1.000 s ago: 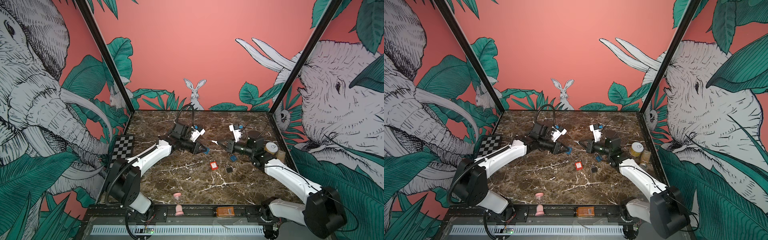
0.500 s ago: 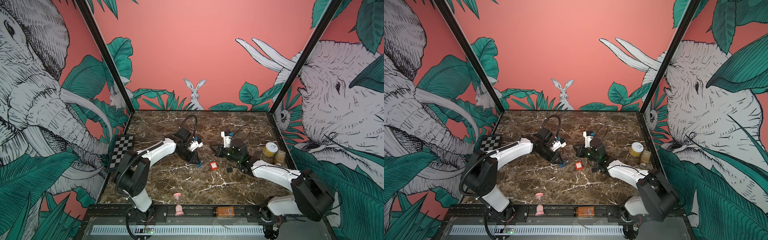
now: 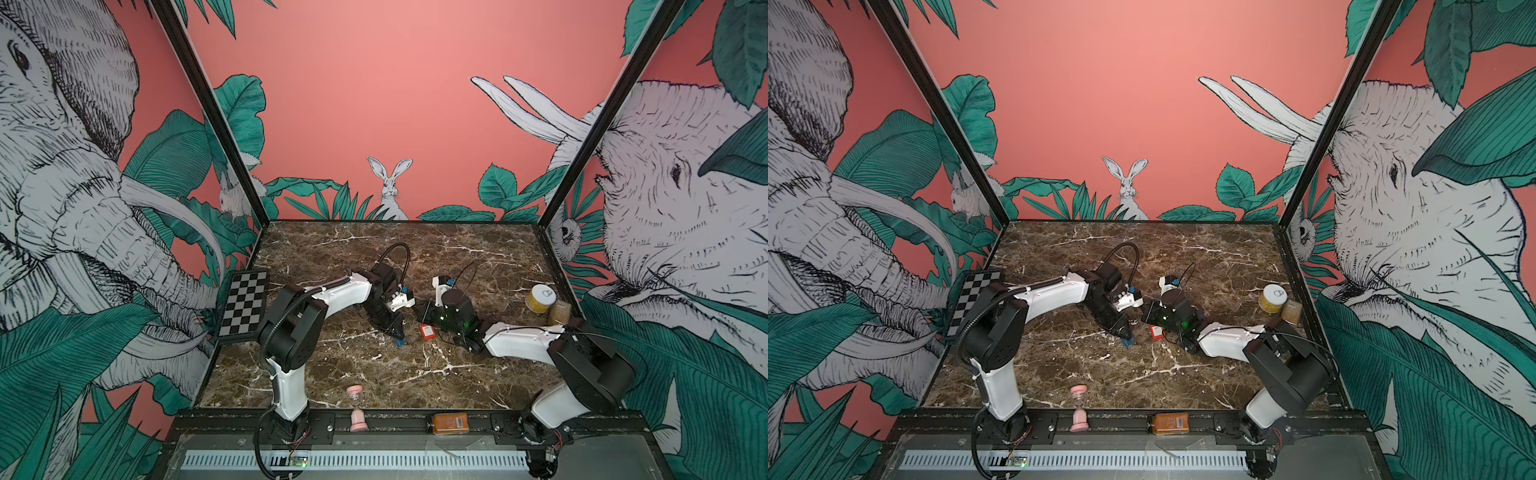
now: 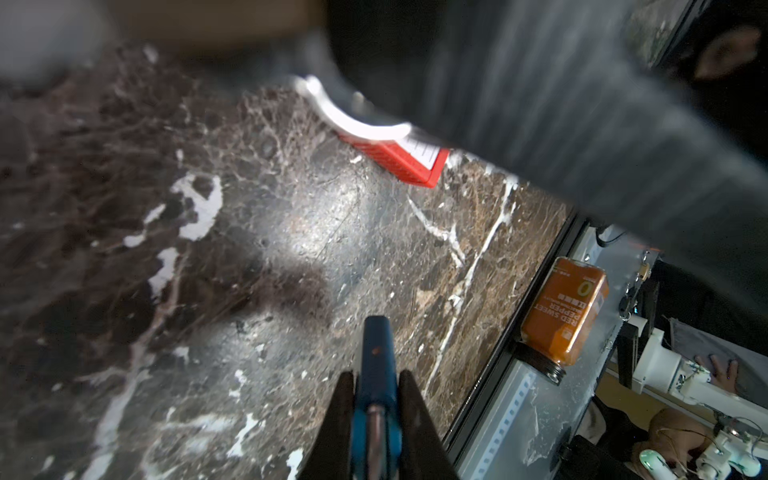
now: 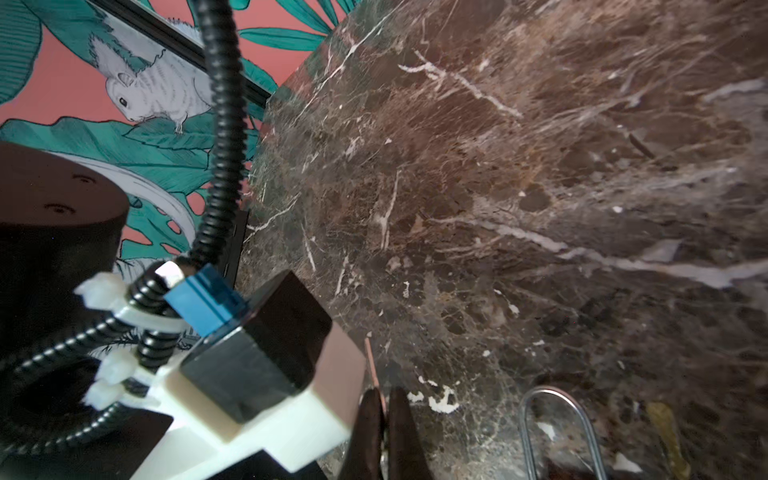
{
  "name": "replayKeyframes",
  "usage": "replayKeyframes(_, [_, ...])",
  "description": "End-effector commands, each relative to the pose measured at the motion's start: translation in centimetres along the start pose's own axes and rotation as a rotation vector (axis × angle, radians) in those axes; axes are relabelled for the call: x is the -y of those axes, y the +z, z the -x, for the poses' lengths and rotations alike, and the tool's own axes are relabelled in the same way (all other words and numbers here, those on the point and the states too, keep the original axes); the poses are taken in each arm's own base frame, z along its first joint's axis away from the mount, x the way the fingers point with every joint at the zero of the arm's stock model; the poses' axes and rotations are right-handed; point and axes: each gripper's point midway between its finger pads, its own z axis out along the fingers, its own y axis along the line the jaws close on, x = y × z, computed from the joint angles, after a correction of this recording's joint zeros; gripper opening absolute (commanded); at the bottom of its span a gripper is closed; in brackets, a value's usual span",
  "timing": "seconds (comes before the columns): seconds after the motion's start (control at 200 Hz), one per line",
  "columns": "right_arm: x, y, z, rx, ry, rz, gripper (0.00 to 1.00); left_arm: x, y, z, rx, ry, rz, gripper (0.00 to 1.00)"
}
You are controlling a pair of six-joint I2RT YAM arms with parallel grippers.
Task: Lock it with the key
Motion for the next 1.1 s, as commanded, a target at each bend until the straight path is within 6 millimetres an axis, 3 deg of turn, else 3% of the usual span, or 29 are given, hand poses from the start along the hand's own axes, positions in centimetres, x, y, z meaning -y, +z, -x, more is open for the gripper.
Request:
replayKeyframes(0.0, [0.3, 0.1, -0.1, 0.017, 0.026, -0.021, 0.00, 0.7, -0.2, 0.2, -0.016, 0.031, -0.027, 0.00])
replayKeyframes(0.19, [2.1, 1.0, -2.6, -0.030, 0.075, -0.058, 0.00, -0.1, 0.1, 0.1, -0.061, 0.027, -0.004, 0.00])
replayKeyframes(0.33, [2.3, 1.6, -4.0, -0.041, 0.098, -0.069, 0.00, -0.8, 0.5, -0.2, -0.110, 0.012, 0.018, 0.00])
replayKeyframes(0.69, [3.0, 2.0, -4.8, -0.066, 0.098, -0.119, 0.00, -2.9, 1.0, -0.1, -0.153, 0.011, 0.096, 0.00])
replayKeyframes(0.815, [2.6, 2.2, -4.9, -0.084, 0.085, -0.132, 0.00, -3.6, 1.5, -0.2, -0.155, 0.005, 0.111, 0.14])
replayKeyframes(0.955, [2.7, 2.3, -5.4, -0.099, 0.091, -0.147, 0.00, -4.1, 1.1, 0.2, -0.128, 0.006, 0.138, 0.19])
replayKeyframes(1.035, [2.8, 2.5, -5.6, -0.110, 0.092, -0.157, 0.09, -4.1, 0.6, 0.6, -0.109, 0.015, 0.155, 0.25])
replayKeyframes(1.075, [2.8, 2.5, -5.7, -0.115, 0.092, -0.161, 0.13, -4.1, 0.3, 0.7, -0.102, 0.017, 0.164, 0.30])
replayKeyframes(1.095, [2.9, 2.5, -5.8, -0.118, 0.092, -0.163, 0.14, -4.2, 0.2, 0.8, -0.097, 0.020, 0.168, 0.43])
